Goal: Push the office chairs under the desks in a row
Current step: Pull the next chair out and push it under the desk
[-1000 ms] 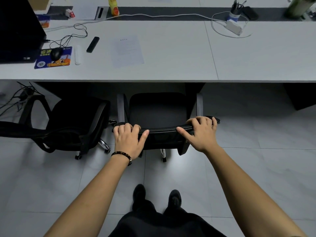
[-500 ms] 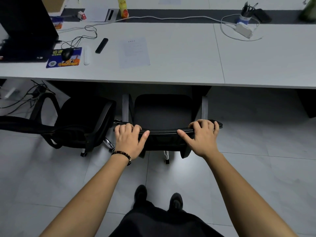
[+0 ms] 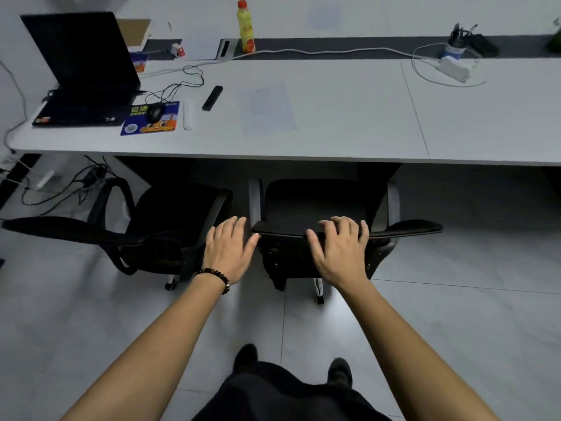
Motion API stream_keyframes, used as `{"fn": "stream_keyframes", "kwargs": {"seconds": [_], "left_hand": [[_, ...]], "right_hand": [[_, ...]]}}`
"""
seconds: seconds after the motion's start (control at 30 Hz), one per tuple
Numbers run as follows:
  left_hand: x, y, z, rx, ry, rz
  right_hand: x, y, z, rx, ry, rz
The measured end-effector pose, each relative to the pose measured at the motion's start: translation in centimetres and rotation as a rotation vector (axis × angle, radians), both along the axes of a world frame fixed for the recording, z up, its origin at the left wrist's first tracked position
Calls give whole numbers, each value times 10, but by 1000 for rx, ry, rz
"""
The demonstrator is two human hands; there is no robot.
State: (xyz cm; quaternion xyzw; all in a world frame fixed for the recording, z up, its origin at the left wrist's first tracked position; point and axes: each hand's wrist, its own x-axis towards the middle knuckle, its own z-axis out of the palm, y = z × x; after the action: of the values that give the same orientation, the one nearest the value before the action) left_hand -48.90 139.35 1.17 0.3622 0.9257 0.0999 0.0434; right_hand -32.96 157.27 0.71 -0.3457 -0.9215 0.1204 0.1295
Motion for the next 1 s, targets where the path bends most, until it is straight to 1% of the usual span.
{"fn": "stream_keyframes", "kwargs": {"seconds": [0.13,0.23,0.37,0.43,0.57,0.8,0.87,1.0], "left_hand": [[-64,-67,-5,-115,0,19],[-118,-118,-15,-297,16,63],[-173,-165,-35,-536,-12,114],[-189,-176,-47,-608,-62,109],[-205,-178,-68,-573,-134,85],[-208,-164,-75,-521,-112,55],[-209,-162,-77,-516,-127,61],[-206,-158,-79,-487,-95,76]], "right_hand": [[-54,-54,4,-13,-18,11],[-90,-85,-1,-18,-106,-14],[-106,-96,-4,71,-186,-114],[-108,-96,-4,93,-206,-121],[-113,-101,-5,102,-215,-147],[-114,-102,-7,91,-211,-180],[-113,-103,-8,95,-216,-188],[-110,-106,-11,109,-197,-183]]}}
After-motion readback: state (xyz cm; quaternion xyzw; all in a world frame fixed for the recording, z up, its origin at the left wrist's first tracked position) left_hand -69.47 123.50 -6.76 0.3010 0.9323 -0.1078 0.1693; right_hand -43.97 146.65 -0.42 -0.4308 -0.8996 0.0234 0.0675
